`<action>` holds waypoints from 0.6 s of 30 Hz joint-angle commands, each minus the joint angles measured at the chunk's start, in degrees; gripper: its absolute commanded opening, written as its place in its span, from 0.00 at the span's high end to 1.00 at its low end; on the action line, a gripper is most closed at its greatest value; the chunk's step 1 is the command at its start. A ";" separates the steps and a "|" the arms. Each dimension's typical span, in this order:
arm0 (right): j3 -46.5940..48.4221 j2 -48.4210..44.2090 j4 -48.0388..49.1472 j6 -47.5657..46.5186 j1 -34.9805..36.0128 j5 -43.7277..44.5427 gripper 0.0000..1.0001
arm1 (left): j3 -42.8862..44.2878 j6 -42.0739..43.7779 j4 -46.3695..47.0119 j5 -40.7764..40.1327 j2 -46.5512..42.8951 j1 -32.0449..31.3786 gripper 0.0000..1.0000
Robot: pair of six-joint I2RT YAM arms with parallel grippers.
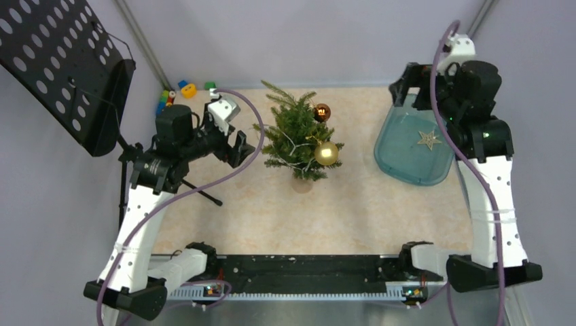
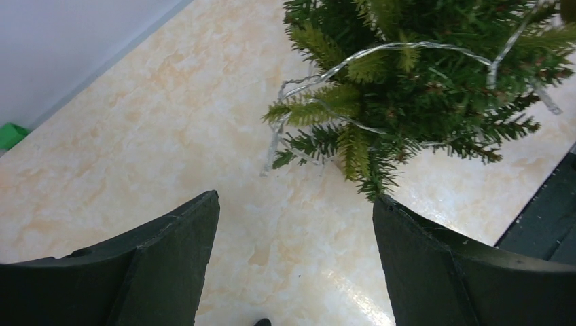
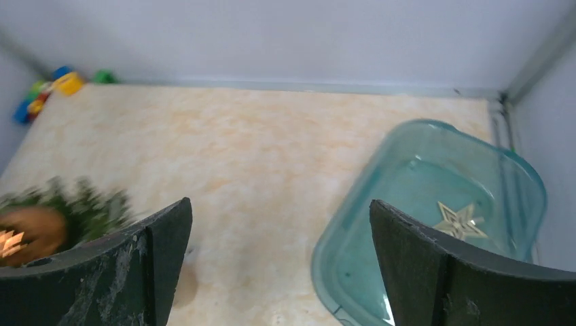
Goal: Decorate the small christmas tree
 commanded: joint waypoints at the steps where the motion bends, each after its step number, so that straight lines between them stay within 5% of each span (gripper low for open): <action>1: -13.23 -1.80 12.47 7.53 -15.27 0.93 0.01 | -1.41 -0.64 4.52 -6.40 -0.94 0.37 0.12; 7: -30.40 3.62 24.27 11.69 -26.90 5.44 0.08 | -6.44 -0.61 8.92 -9.40 -0.52 1.45 0.12; 18: -32.47 22.40 27.03 7.23 -28.18 14.89 0.32 | -20.31 0.78 17.71 -12.80 0.88 3.35 0.14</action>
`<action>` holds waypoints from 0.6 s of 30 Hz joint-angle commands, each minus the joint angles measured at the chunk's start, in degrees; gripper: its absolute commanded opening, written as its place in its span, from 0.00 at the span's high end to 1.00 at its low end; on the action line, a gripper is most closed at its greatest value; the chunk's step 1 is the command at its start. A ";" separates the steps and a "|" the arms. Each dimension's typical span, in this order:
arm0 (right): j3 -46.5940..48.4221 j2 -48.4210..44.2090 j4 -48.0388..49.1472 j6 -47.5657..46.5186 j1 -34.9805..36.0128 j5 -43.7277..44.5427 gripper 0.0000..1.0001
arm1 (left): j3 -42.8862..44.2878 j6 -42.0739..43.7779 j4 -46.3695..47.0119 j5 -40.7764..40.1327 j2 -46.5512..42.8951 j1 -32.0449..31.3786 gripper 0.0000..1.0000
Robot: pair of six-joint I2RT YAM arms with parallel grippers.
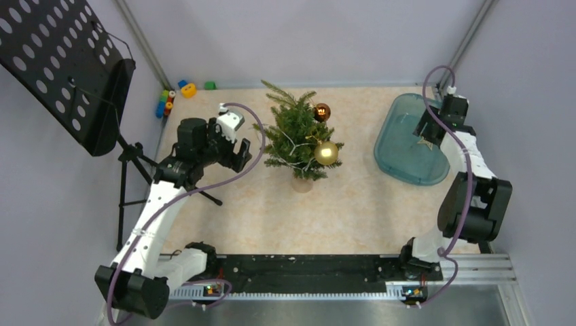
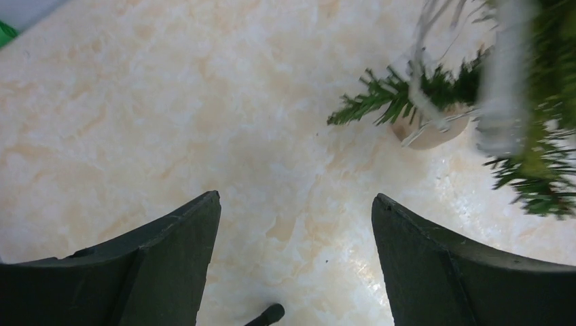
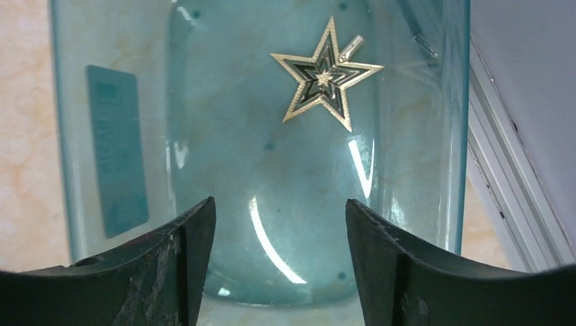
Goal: Decorate the small christmas tree
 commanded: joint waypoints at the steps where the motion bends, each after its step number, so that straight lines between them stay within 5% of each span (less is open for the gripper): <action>1: 2.64 5.82 4.46 -1.12 -1.20 3.54 0.33 | -4.41 0.82 6.38 -2.92 0.61 1.74 0.14; 9: 8.81 17.60 3.69 0.11 -1.65 9.06 0.20 | -5.12 2.22 5.66 -3.59 3.89 2.60 0.15; 18: 14.39 24.36 3.07 2.82 -2.62 6.35 0.19 | -4.22 2.54 4.04 -2.41 5.06 2.91 0.16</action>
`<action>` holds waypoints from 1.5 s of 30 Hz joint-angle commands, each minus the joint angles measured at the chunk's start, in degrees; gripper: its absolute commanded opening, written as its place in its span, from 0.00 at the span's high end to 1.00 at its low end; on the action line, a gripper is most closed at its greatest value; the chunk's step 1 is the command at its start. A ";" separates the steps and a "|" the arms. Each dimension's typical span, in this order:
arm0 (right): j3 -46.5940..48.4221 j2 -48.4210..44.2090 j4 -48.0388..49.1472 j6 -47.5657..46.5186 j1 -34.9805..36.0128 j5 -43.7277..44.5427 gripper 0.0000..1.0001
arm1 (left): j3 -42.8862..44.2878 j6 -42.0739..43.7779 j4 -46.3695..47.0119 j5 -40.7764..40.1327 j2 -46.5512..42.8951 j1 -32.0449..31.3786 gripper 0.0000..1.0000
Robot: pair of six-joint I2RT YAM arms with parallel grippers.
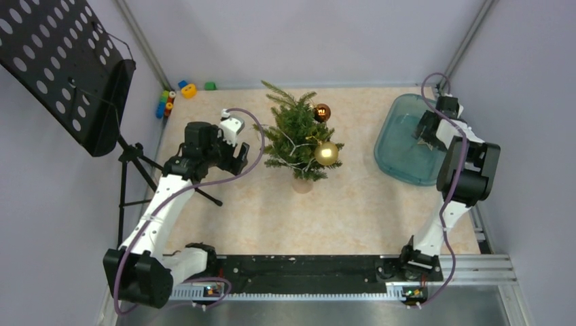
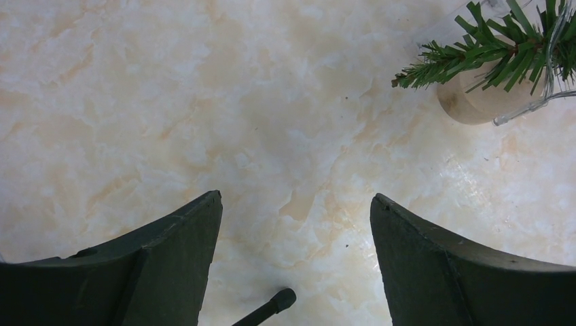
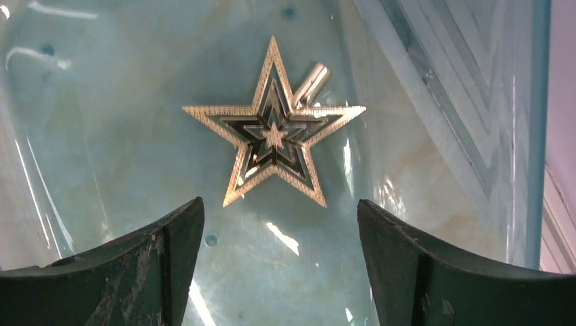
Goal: Decorate the small christmas tree
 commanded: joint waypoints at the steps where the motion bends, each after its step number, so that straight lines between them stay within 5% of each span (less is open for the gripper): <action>1: 4.87 1.71 0.68 1.64 -0.45 0.45 0.19 | 2.19 0.93 1.18 1.42 0.28 0.41 0.16; 14: 7.47 8.43 -1.25 0.72 -0.21 2.46 0.28 | 2.59 1.01 0.60 2.50 0.50 0.55 0.16; 21: 5.38 8.01 -0.23 0.25 -0.19 -0.71 0.52 | 3.00 1.00 0.52 2.94 0.68 0.59 0.16; 29: 2.19 2.24 2.41 -0.89 -0.22 -6.60 0.59 | 3.01 1.18 0.54 3.47 0.59 0.59 0.16; 42: -2.36 -4.70 4.48 -1.26 -0.21 -10.67 0.62 | 2.94 1.35 0.52 3.84 -0.05 0.62 0.16; 45: -0.71 -3.98 4.30 -3.34 -0.24 -9.33 0.50 | 2.85 1.44 0.38 3.82 -0.16 0.59 0.16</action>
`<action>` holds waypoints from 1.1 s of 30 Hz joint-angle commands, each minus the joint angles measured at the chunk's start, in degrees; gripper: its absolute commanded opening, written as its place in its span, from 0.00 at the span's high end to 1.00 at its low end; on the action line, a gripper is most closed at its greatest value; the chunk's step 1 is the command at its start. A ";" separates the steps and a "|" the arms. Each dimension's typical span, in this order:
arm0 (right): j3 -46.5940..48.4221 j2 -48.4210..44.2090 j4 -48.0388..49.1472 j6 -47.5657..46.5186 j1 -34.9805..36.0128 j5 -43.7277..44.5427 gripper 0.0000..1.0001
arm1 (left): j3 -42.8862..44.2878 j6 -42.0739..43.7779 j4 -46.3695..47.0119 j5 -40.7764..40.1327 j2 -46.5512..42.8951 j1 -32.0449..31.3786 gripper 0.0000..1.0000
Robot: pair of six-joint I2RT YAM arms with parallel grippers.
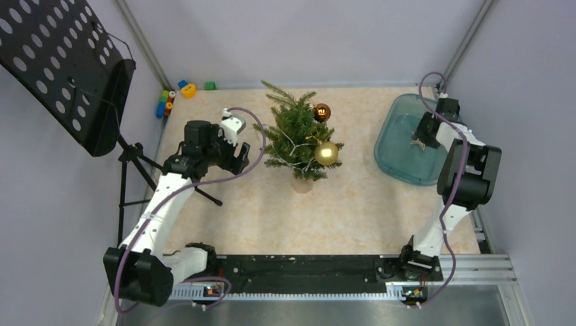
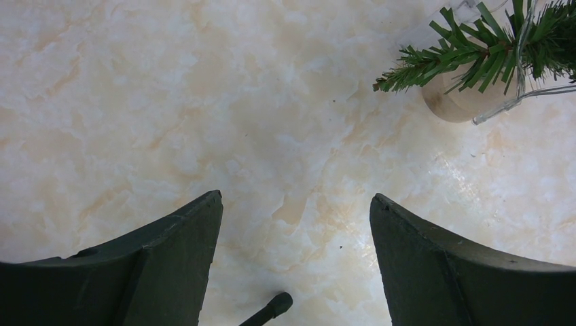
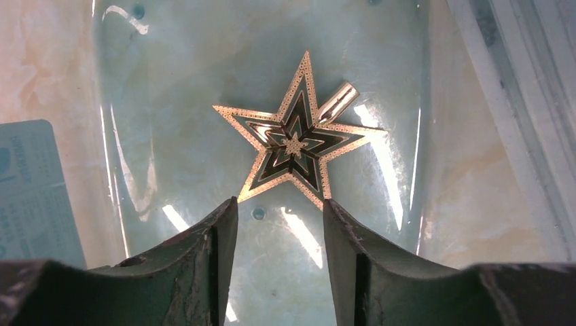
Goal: Decorate the small christmas tree
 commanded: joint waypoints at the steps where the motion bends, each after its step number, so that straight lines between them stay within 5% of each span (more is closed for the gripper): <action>1: 3.54 -1.13 0.45 -4.34 -0.08 0.51 0.48 | 2.09 0.52 0.99 0.86 -0.67 0.27 0.16; 8: 15.13 8.42 -5.45 -11.81 -0.15 -1.05 0.35 | 2.09 0.81 0.85 0.79 -0.60 0.35 0.16; 16: 19.10 12.87 -8.14 -10.14 -0.39 0.10 0.30 | 2.17 0.90 0.77 1.25 0.27 0.79 0.16; 25: 18.10 9.92 -2.88 4.28 -0.80 5.44 0.40 | 2.17 0.89 0.59 1.67 0.59 1.10 0.16; 33: 15.09 8.64 0.49 13.38 -0.80 13.44 0.63 | 2.17 0.95 0.55 1.99 0.94 1.15 0.16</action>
